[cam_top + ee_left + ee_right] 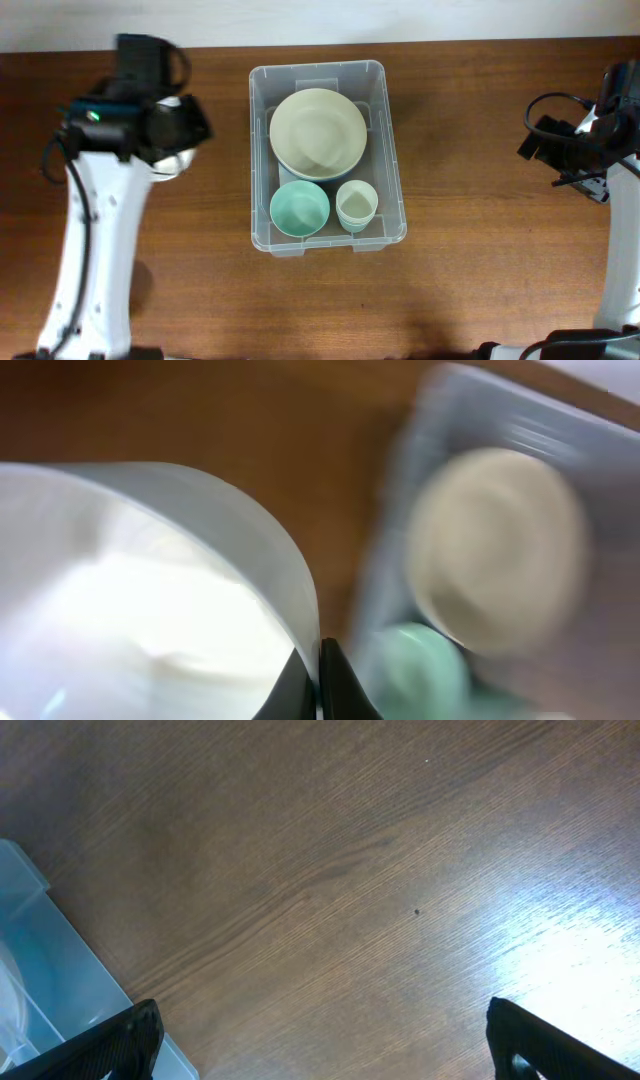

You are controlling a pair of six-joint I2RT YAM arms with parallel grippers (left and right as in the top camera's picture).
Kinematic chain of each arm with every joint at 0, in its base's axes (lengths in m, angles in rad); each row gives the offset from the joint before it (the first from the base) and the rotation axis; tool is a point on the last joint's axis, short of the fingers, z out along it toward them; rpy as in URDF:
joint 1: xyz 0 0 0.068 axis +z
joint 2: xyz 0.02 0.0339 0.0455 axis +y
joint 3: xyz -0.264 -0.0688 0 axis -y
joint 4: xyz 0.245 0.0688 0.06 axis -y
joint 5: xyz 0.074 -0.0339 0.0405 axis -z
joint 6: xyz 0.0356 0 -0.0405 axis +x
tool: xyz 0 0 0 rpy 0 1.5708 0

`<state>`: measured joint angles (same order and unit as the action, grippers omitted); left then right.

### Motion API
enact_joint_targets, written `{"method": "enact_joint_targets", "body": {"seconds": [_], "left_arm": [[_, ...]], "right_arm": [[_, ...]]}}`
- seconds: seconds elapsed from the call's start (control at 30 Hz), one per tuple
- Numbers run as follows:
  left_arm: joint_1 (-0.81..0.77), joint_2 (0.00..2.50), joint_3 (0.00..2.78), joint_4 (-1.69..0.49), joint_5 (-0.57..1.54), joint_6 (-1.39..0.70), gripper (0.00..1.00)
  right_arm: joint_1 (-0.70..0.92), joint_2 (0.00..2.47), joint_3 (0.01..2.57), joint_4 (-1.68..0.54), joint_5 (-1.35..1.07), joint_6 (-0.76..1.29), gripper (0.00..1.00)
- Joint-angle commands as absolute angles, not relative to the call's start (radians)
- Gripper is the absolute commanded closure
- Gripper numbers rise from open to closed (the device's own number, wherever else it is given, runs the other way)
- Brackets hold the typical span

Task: Pack container
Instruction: 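Place the white bowl into the mint-green bowl in the bin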

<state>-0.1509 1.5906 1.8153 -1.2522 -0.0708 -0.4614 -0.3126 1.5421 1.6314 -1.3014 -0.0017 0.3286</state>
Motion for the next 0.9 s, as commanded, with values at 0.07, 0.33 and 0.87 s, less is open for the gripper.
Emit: {"method": "enact_joint_targets", "body": {"seconds": [0.07, 0.33, 0.87], "left_arm": [[-0.409, 1.642, 1.811, -1.242, -0.067, -0.511, 1.00], [-0.623, 1.834, 1.811, -1.227, -0.067, -0.530, 0.99], [-0.622, 1.980, 1.812, -1.303, -0.067, -0.530, 0.54]], "right_arm": [[-0.315, 1.546, 1.626, -1.298, -0.004, 0.323, 0.01], [-0.315, 1.546, 1.626, -1.299, -0.004, 0.323, 0.01], [-0.315, 1.546, 1.626, -1.299, -0.003, 0.322, 0.01]]}}
